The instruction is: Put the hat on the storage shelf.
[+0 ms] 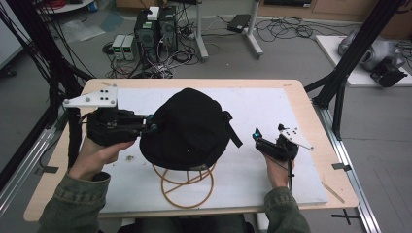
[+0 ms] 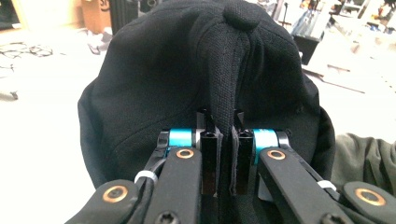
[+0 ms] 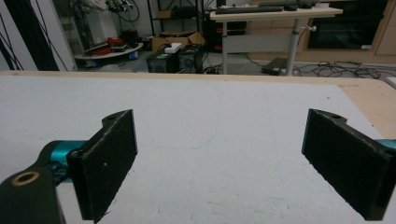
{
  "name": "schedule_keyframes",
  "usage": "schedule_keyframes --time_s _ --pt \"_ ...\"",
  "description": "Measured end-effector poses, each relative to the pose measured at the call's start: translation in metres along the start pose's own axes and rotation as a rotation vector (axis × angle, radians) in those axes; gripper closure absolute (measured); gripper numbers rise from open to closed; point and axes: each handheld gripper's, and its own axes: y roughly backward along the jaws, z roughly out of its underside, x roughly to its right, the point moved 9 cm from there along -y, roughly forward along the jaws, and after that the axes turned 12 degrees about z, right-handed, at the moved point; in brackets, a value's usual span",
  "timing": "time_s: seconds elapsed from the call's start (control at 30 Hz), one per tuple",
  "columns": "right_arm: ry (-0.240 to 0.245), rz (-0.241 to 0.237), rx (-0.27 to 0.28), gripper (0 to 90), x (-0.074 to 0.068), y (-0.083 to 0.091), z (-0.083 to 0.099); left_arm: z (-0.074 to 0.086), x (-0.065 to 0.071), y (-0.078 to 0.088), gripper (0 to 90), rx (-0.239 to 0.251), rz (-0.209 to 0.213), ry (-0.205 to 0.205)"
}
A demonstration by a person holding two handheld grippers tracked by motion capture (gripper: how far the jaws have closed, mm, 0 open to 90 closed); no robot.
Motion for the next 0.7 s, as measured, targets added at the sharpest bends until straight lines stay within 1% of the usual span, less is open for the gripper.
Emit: schedule_keyframes --time_s 0.03,0.07,0.1,0.13,0.3,0.33,0.37,0.4,0.47,0.57,0.7 --pt "0.0 0.0 0.0 9.4 0.0 0.0 0.0 0.0 0.0 0.0 85.4 0.0 0.0 0.0" --pt "0.004 0.001 0.0 9.4 0.0003 0.0 0.0002 0.0026 -0.0008 -0.002 85.3 -0.023 -0.011 0.002" --pt "0.002 0.0 0.0 9.4 0.0001 -0.0001 0.0001 0.0026 -0.0008 -0.002 85.0 -0.023 -0.011 0.002" --pt "0.002 0.0 0.0 9.4 0.0 -0.0001 0.0001 0.0044 -0.003 -0.0022 84.8 -0.035 -0.013 0.006" --pt "0.002 0.001 0.0 9.4 0.0008 -0.0007 0.0004 0.0043 -0.0054 -0.0007 84.7 -0.035 -0.004 0.023" --pt "-0.002 0.002 -0.001 9.4 0.0007 -0.0005 0.0003 0.0049 -0.0057 -0.0009 84.7 -0.043 0.0 0.028" --pt "-0.002 0.002 -0.001 9.4 0.0007 -0.0005 0.0003 0.0049 -0.0057 -0.0009 84.5 -0.043 0.0 0.028" --pt "0.0 0.001 0.0 9.4 0.0007 -0.0006 0.0004 0.0056 -0.005 -0.0018 84.5 -0.057 0.005 0.023" --pt "0.002 0.002 0.001 9.4 0.0008 -0.0008 0.0003 0.0062 -0.0033 -0.0032 84.1 -0.066 0.012 0.018" --pt "0.001 0.002 0.001 9.4 0.0008 -0.0007 0.0003 0.0064 -0.0025 -0.0045 82.7 -0.074 0.016 0.017" --pt "0.003 0.002 0.001 9.4 0.0008 -0.0005 0.0003 0.0076 -0.0046 -0.0067 82.6 -0.076 0.012 0.029"
